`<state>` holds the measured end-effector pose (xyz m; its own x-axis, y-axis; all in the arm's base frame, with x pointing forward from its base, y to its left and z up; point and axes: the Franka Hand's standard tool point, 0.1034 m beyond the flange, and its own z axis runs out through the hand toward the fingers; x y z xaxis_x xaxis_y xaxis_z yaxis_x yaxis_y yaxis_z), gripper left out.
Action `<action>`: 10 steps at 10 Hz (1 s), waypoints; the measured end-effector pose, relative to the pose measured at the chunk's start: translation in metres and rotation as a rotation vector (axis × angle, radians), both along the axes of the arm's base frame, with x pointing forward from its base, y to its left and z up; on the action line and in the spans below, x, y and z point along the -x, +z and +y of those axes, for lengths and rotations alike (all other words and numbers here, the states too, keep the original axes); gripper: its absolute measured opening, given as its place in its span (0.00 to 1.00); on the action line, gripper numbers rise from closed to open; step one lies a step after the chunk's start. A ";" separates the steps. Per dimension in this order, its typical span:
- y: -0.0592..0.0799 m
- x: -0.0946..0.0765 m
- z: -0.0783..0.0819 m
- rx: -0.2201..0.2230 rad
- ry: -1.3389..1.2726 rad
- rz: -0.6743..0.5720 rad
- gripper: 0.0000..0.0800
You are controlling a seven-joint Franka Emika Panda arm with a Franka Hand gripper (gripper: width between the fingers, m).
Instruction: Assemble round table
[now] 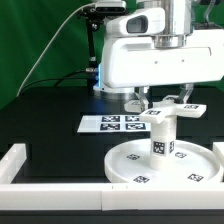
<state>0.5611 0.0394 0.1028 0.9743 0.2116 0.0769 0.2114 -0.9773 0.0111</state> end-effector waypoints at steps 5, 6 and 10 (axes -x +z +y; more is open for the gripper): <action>-0.001 0.000 0.000 -0.044 -0.611 -0.031 0.55; -0.001 0.000 0.000 -0.059 -0.786 -0.032 0.55; -0.001 0.001 0.001 -0.123 -1.379 -0.027 0.55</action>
Offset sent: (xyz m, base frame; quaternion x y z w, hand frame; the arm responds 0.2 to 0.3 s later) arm -0.0058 -0.0034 -0.0010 -0.0667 0.0478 0.3310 0.9401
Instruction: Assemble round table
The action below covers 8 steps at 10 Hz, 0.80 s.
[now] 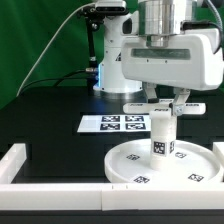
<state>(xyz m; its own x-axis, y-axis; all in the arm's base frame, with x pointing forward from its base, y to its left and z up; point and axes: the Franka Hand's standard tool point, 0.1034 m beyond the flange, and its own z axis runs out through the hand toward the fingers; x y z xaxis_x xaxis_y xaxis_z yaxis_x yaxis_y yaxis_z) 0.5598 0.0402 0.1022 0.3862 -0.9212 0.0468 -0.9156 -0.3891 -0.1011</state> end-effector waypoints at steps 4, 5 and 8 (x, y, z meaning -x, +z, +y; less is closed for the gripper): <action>-0.001 0.000 0.003 -0.008 -0.025 0.000 0.80; 0.000 0.000 0.003 -0.003 0.021 0.000 0.81; 0.018 -0.003 0.013 0.030 0.421 0.038 0.81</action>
Offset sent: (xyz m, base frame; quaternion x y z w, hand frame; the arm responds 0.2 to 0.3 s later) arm 0.0000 0.0000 0.0000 0.0000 0.0000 0.0000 1.0000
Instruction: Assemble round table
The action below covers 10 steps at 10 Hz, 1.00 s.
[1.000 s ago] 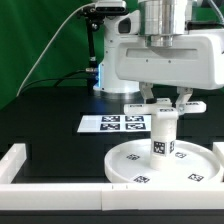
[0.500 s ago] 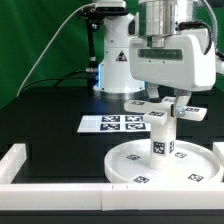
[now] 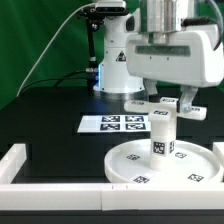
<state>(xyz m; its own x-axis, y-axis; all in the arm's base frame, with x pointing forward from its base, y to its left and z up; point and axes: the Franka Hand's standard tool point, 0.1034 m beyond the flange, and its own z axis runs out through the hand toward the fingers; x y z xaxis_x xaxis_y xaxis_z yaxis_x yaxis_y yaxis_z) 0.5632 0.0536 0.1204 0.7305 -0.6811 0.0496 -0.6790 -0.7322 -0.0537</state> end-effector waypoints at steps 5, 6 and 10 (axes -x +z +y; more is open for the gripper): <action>0.000 -0.001 -0.003 0.033 0.506 0.023 0.81; 0.001 -0.003 -0.014 0.040 0.697 0.030 0.81; 0.001 -0.005 -0.016 0.074 0.951 0.015 0.81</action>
Offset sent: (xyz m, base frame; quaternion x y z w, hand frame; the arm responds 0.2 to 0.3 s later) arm 0.0000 0.0000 0.0000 0.0000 0.0000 -0.1938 0.9810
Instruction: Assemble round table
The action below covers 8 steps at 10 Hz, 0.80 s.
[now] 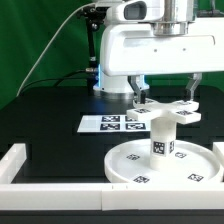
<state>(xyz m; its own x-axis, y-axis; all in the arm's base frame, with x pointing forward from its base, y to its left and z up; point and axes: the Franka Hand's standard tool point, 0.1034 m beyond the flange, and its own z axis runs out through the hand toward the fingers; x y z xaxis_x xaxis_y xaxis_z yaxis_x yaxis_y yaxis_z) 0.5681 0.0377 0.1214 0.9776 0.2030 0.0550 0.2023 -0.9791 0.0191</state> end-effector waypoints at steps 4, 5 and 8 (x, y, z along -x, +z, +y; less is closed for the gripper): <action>0.002 -0.006 0.009 -0.027 -0.158 -0.045 0.81; 0.001 -0.004 0.009 -0.027 -0.167 -0.041 0.81; -0.002 0.000 0.004 -0.038 -0.282 -0.050 0.81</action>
Offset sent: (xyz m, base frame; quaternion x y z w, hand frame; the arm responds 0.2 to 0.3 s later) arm 0.0036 -0.0009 0.0010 -0.0127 0.0918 -0.0707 0.9932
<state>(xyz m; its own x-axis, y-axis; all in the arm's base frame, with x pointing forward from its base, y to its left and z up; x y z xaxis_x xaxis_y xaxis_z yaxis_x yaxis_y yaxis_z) 0.5685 0.0418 0.1193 0.9911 -0.0797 0.1068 -0.0785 -0.9968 -0.0159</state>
